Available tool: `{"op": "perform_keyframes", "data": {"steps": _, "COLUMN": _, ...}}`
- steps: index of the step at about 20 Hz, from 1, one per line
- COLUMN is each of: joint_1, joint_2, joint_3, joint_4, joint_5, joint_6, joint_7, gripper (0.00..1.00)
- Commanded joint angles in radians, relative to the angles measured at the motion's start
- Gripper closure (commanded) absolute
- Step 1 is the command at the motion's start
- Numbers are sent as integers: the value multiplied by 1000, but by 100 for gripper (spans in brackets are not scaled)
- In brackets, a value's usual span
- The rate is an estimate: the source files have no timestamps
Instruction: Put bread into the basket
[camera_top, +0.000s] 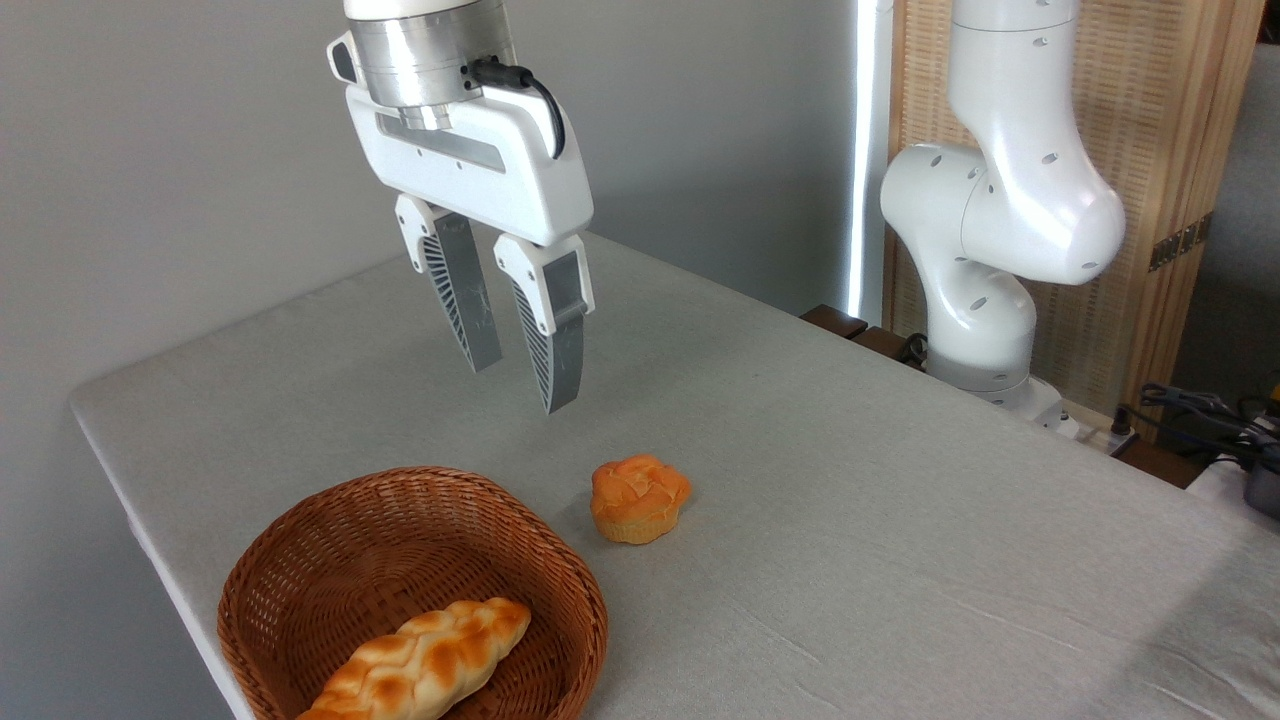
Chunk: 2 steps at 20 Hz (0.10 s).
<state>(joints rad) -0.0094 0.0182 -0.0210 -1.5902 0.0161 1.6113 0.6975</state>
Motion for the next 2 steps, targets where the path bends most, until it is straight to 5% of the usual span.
{"op": "perform_keyframes", "data": {"steps": 1, "joint_1": -27, "joint_2": -3, "joint_3": 36, "joint_4": 3, "joint_5": -13, "joint_6": -10, "joint_7": 17, "gripper": 0}}
{"op": "perform_keyframes", "data": {"steps": 2, "joint_1": -27, "joint_2": -3, "joint_3": 39, "joint_4": 3, "joint_5": -13, "joint_6": -8, "joint_7": 17, "gripper": 0}}
